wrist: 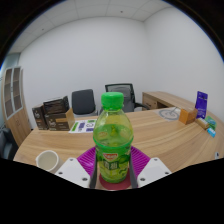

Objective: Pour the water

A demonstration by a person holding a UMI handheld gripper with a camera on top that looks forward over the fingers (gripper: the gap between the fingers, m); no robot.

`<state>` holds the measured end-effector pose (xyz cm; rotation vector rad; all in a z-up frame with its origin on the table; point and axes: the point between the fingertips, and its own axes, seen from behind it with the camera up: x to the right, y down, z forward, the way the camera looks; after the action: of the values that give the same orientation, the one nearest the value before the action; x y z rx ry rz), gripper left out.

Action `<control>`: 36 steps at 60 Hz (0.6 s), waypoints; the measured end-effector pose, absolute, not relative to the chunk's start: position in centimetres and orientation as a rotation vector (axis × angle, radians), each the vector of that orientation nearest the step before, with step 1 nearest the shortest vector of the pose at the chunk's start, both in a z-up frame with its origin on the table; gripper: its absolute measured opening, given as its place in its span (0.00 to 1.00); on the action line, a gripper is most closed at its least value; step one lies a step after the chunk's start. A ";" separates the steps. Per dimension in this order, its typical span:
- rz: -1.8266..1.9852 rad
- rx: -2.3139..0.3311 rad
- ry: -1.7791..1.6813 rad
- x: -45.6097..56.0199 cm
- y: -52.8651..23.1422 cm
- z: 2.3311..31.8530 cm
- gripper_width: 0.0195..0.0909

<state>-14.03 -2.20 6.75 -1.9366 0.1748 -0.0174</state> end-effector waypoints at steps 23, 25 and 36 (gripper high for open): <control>-0.055 -2.090 0.213 -14.6 -6.4 4.8 0.92; -0.050 -2.100 0.219 -14.9 -7.4 4.8 0.92; -0.083 -2.163 0.249 -16.1 -14.3 6.5 0.92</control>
<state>-16.15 -14.33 6.50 -2.1633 0.2492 -0.0835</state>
